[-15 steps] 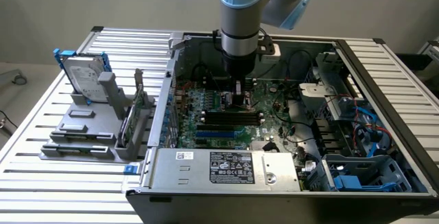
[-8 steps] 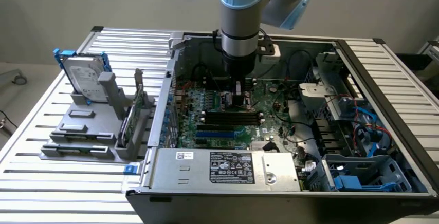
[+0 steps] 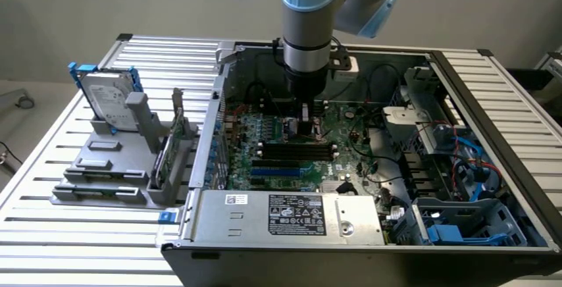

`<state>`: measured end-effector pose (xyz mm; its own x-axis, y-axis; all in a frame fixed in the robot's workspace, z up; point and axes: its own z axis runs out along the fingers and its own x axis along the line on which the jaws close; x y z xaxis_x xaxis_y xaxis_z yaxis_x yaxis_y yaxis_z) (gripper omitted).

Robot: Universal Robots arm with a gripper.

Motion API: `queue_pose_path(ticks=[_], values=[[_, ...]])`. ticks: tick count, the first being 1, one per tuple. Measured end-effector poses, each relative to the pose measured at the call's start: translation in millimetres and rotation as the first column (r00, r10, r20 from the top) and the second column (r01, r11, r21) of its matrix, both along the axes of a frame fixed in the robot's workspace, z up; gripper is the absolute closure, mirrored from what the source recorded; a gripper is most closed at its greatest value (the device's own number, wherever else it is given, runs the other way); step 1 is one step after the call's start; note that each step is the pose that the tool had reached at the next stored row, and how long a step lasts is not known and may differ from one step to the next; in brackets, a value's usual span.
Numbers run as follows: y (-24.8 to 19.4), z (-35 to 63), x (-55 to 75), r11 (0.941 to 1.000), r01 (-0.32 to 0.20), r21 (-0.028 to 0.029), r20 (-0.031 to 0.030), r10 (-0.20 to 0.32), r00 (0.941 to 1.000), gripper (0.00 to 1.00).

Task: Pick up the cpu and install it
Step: 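Place the cpu into insertion slot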

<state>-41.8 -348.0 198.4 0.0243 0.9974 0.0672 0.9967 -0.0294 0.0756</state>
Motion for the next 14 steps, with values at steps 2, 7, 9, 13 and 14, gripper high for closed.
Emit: queue_pose_path(ticks=[2,7,9,13,14], values=[[0.3,-0.5,0.0,1.0000,0.000,-0.0016,0.0000,0.000,1.0000,0.45],[0.9,-1.5,0.0,1.0000,0.000,-0.0070,0.0001,0.000,1.0000,0.45],[1.3,-1.8,0.0,1.0000,0.000,-0.0088,0.0001,0.000,1.0000,0.45],[1.9,-2.0,0.1,0.9999,0.000,-0.0118,0.0001,0.000,1.0000,0.45],[2.0,-2.1,0.1,0.9999,0.000,-0.0126,0.0001,0.000,1.0000,0.45]])
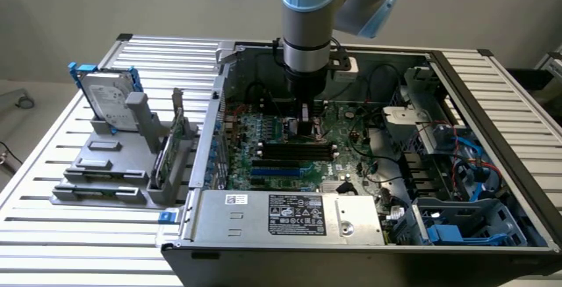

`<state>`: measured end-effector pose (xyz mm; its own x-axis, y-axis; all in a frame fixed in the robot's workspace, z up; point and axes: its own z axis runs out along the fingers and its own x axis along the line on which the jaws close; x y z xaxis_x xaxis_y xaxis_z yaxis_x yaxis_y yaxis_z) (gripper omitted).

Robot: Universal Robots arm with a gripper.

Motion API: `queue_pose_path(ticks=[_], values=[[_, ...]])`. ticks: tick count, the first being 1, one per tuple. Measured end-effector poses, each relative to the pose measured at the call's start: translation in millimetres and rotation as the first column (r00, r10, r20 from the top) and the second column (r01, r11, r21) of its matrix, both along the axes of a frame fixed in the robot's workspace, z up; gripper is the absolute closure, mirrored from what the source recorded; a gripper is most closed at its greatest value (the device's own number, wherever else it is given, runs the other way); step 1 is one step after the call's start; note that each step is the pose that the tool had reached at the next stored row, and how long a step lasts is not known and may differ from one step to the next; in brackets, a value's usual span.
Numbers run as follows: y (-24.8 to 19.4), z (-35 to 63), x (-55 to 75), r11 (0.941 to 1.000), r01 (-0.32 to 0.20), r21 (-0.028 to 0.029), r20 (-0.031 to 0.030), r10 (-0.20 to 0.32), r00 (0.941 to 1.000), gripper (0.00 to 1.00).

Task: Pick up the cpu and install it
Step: 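Place the cpu into insertion slot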

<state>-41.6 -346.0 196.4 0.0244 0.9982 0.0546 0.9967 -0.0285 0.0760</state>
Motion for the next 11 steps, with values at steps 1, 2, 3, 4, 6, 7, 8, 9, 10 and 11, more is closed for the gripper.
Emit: queue_pose_path(ticks=[1,2,3,4,6,7,8,9,10,11], values=[[0.0,-0.1,0.0,1.0000,0.000,-0.0007,-0.0001,0.000,1.0000,0.45],[0.1,-0.1,0.0,1.0000,0.000,-0.0011,0.0000,0.000,1.0000,0.45],[0.2,-0.2,0.0,1.0000,0.000,-0.0018,0.0000,0.000,1.0000,0.45],[0.3,-0.3,0.0,1.0000,-0.001,-0.0021,0.0003,0.001,1.0000,0.45],[0.3,-0.3,0.0,1.0000,-0.002,-0.0021,0.0005,0.002,1.0000,0.45],[0.3,-0.3,0.0,1.0000,-0.003,-0.0020,0.0008,0.003,1.0000,0.45],[0.3,-0.3,0.0,1.0000,-0.004,-0.0020,0.0012,0.004,1.0000,0.45],[0.3,-0.3,0.0,1.0000,-0.005,-0.0021,0.0016,0.005,1.0000,0.45],[0.4,-0.4,0.0,1.0000,-0.006,-0.0020,0.0022,0.006,1.0000,0.45],[0.3,-0.3,0.0,1.0000,-0.007,-0.0020,0.0026,0.007,1.0000,0.45]])
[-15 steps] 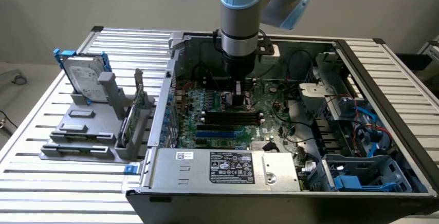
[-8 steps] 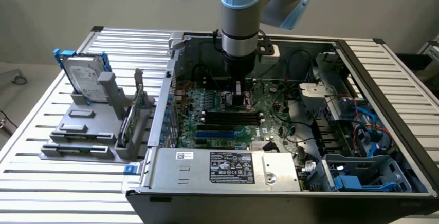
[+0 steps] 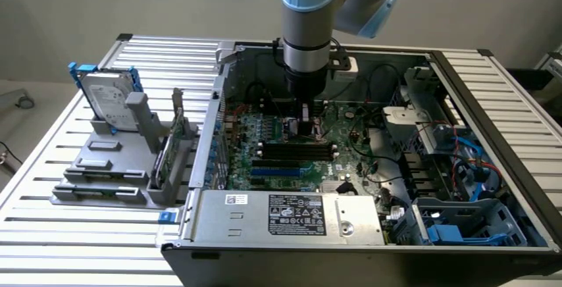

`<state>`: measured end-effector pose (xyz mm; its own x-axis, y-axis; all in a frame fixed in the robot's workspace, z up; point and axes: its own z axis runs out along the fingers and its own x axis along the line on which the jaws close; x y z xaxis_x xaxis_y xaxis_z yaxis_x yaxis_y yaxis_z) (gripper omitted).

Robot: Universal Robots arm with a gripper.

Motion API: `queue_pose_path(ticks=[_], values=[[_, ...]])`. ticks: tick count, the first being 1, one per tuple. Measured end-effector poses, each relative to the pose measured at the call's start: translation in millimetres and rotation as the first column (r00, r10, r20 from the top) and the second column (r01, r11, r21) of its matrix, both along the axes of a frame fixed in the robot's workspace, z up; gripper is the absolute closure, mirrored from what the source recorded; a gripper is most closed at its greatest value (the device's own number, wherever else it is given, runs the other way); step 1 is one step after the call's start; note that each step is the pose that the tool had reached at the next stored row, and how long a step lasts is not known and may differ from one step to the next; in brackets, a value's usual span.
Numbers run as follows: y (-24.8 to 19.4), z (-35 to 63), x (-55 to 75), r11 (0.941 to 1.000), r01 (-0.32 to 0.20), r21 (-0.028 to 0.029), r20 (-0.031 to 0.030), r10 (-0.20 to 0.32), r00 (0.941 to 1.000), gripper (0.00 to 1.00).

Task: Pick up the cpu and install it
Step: 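Place the cpu into insertion slot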

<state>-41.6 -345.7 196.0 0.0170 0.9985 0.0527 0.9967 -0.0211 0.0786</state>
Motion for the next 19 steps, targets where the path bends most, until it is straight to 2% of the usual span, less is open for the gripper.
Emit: queue_pose_path(ticks=[8,19], values=[[0.0,-0.2,-0.3,1.0000,-0.007,0.0000,0.0027,0.007,1.0000,0.45],[-0.1,-1.6,-0.8,1.0000,-0.008,-0.0003,0.0034,0.008,1.0000,0.45]])
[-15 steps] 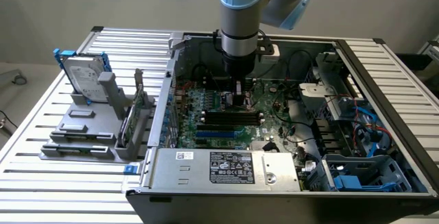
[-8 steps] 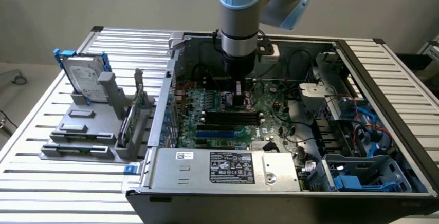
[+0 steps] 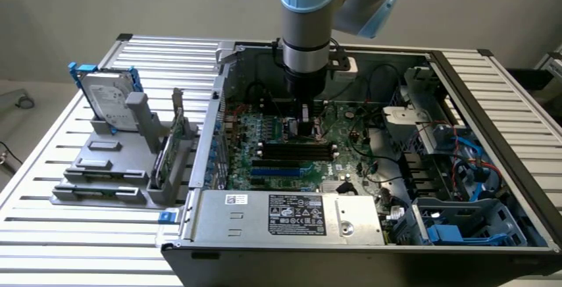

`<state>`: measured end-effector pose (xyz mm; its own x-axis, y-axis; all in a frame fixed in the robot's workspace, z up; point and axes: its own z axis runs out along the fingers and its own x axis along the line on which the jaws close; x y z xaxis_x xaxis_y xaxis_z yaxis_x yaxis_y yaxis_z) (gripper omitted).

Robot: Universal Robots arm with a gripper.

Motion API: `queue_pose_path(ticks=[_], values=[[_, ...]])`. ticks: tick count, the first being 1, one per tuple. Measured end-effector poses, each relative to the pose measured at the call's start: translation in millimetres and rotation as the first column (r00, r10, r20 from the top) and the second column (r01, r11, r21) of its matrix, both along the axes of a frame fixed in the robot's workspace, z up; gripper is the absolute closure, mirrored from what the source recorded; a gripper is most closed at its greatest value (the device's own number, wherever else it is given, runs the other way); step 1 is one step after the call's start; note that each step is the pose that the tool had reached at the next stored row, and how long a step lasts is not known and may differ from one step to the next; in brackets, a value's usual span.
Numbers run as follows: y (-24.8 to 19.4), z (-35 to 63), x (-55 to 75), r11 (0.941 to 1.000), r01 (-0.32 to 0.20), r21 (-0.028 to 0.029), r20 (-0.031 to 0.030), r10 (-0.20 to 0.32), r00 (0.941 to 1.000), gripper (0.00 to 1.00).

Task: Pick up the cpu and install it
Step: 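Place the cpu into insertion slot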

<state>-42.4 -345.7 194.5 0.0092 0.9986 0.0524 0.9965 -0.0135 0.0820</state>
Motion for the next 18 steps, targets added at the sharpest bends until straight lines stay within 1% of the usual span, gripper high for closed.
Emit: queue_pose_path(ticks=[5,6,7,8,14,18], values=[[0.1,-0.5,0.1,1.0000,0.000,0.0008,0.0003,0.000,1.0000,0.44],[0.1,-0.5,0.1,1.0000,0.000,0.0007,0.0003,0.000,1.0000,0.38],[0.1,-0.5,0.1,1.0000,0.000,0.0007,0.0003,0.000,1.0000,0.38],[0.1,-0.5,0.0,1.0000,0.000,0.0004,0.0002,0.000,1.0000,0.31],[0.0,0.8,-0.3,1.0000,0.000,0.0002,0.0001,0.000,1.0000,0.31],[0.0,6.3,-0.9,1.0000,0.000,0.0001,0.0001,0.000,1.0000,0.31]])
